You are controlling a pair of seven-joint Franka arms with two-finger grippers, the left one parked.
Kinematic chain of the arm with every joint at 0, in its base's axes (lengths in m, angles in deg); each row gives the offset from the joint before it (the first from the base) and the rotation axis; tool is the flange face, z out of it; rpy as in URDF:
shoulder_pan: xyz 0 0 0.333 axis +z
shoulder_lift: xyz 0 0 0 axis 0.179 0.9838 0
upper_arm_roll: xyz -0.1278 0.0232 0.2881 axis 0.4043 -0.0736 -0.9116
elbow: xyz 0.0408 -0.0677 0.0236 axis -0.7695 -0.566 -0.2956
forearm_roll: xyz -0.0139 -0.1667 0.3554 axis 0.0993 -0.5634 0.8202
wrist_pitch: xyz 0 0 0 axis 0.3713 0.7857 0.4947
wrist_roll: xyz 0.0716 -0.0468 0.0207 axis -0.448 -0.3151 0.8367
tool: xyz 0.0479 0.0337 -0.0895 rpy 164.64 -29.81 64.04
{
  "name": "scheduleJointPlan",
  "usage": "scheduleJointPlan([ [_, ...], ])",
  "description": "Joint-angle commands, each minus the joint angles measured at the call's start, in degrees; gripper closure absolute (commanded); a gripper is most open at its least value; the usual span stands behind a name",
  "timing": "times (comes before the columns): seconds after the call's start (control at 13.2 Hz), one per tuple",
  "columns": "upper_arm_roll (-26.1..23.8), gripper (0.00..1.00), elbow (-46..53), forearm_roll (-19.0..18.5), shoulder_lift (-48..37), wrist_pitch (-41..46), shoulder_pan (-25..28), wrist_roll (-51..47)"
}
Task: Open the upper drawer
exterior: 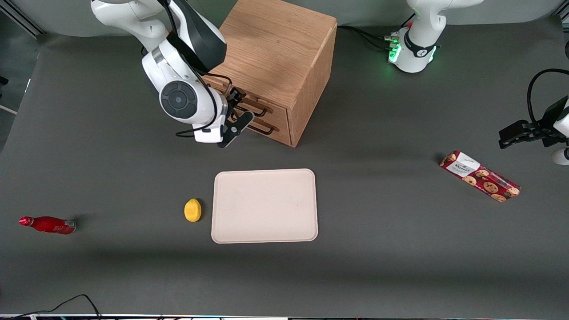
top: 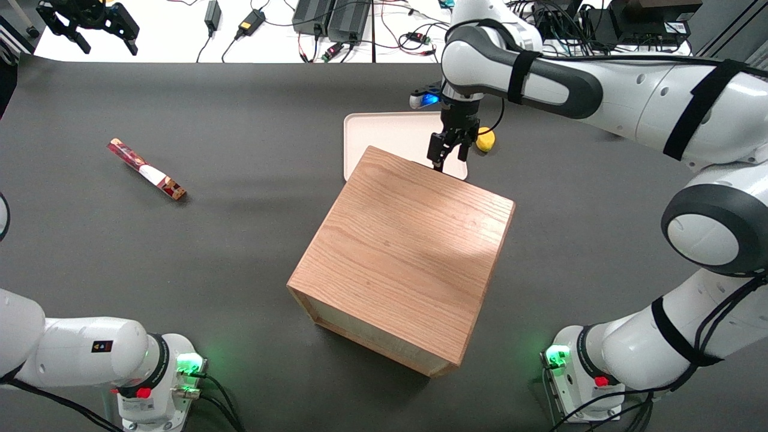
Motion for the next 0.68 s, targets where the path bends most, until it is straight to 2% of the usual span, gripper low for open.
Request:
scheduleJointPlan([
  [0.0, -0.5, 0.0, 0.3, 1.2, 0.3, -0.4, -0.1, 2.8],
  [0.23, -0.6, 0.0, -0.6, 1.2, 0.3, -0.6, -0.7, 8.2],
  [0.61, -1.9, 0.0, -2.6, 1.0, 0.3, -3.6, -1.9, 9.7],
])
